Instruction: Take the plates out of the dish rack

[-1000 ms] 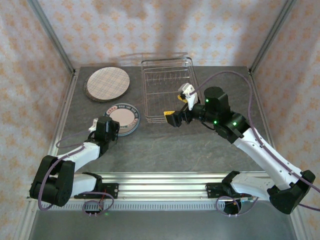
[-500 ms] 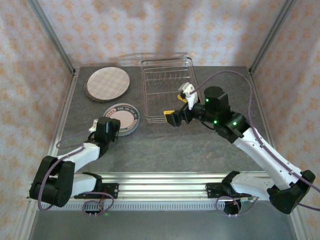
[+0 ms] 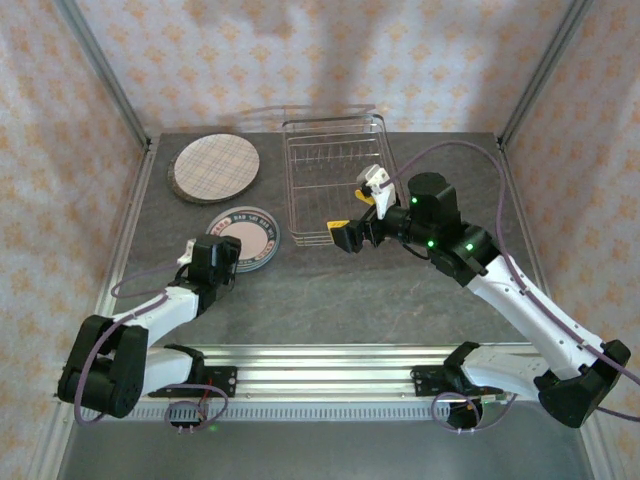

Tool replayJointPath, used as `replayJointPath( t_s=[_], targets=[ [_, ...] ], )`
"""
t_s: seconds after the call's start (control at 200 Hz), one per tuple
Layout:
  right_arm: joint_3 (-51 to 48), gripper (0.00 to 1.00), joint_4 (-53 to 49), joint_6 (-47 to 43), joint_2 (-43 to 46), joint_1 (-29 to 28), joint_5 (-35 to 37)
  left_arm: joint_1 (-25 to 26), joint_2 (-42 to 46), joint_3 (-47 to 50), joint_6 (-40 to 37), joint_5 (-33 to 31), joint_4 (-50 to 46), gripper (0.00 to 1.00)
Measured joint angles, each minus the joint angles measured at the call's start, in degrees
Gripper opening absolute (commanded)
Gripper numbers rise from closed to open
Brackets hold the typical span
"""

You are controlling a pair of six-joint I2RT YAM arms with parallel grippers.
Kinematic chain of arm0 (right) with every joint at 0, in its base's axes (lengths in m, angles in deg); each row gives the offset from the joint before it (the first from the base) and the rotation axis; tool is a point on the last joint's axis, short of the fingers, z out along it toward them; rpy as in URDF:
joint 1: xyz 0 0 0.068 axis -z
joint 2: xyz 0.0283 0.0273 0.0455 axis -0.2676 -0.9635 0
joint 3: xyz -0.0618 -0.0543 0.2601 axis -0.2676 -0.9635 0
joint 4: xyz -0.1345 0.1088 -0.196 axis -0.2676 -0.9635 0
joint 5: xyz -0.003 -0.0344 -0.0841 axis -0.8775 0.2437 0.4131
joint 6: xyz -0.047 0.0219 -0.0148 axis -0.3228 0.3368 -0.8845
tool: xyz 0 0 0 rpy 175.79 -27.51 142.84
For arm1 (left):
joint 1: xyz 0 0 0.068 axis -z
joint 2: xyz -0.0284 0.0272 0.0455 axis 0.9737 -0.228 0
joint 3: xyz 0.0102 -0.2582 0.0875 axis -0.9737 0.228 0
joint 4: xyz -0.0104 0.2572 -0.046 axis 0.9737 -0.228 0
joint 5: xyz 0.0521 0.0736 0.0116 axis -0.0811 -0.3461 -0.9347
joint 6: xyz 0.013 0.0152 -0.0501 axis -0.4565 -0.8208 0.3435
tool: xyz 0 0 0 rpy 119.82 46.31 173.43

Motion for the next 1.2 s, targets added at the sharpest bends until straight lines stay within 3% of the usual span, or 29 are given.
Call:
replayJointPath(
  t_s=[0.205,1.201],
  targets=[
    [0.00,0.99,0.00,0.22,0.00,0.00,0.00,0.00,0.90,-1.05,0.02,0.72,-3.32,0.63],
    [0.55,0.99,-0.28,0.85,-0.63,0.00,0.48,-0.37,-2.40,-9.05,-0.42,3.08,-15.85,0.71]
  ],
)
